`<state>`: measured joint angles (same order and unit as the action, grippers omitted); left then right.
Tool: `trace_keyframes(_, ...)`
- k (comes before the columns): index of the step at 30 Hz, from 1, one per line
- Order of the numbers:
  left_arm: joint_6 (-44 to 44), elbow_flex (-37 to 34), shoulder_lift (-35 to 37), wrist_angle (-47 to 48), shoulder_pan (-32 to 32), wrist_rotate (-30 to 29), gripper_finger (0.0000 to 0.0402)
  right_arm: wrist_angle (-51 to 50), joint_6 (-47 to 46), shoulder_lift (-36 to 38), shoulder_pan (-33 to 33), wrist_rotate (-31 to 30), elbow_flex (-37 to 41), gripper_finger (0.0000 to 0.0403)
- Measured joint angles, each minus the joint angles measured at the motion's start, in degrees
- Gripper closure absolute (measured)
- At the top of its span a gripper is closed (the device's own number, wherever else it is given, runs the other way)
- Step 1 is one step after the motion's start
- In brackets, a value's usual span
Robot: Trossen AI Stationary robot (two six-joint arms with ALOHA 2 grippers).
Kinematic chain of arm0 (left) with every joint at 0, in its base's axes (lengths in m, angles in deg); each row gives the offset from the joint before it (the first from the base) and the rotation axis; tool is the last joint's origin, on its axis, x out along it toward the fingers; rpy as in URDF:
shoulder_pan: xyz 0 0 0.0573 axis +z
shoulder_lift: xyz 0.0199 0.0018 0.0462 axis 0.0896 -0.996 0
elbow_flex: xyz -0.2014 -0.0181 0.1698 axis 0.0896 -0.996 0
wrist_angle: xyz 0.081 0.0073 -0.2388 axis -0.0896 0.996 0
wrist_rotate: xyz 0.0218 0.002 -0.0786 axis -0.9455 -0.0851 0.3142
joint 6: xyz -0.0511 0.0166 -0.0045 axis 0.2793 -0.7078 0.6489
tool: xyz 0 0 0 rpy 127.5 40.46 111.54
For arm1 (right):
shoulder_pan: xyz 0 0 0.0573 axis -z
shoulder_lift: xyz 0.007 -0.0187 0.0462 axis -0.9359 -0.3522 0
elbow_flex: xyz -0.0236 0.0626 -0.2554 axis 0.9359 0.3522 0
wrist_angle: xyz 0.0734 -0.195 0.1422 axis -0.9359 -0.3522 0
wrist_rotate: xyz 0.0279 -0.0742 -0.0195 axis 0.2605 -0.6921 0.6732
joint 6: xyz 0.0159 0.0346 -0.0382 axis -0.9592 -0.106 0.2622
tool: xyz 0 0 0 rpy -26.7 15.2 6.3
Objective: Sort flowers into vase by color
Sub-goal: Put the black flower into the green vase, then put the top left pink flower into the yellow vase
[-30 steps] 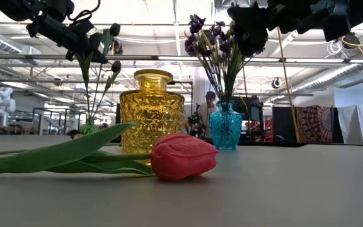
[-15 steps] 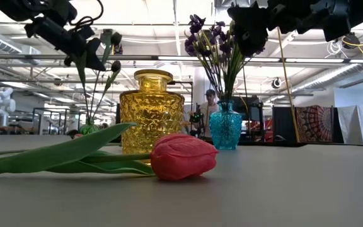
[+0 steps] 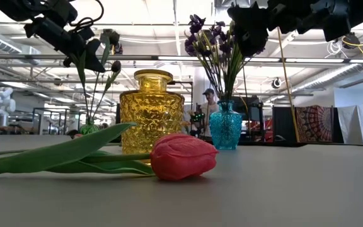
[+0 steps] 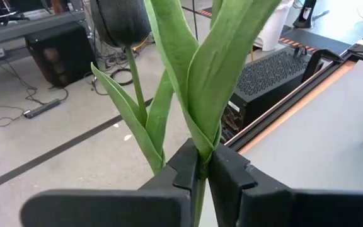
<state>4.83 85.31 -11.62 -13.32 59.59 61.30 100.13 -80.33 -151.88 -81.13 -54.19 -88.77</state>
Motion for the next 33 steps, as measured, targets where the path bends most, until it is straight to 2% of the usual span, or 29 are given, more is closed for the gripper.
trace_keyframes(8, 0.0, 0.0, 0.0, 0.0, 0.0, -2.6, 0.03, 0.0, 0.0, 0.0, 0.0, 0.0, 0.0, 0.0206)
trace_keyframes(11, -0.2, 0.0, 0.0, 0.0, 0.0, -4.3, 0.0286, 0.0, 0.0, 0.0, 0.0, 0.0, 0.0, 0.0206)
trace_keyframes(33, -1.5, 0.0, 0.1, 3.2, 0.0, -6.0, 0.0283, 0.0, 0.0, 0.0, 0.0, 0.0, 0.0, 0.0206)
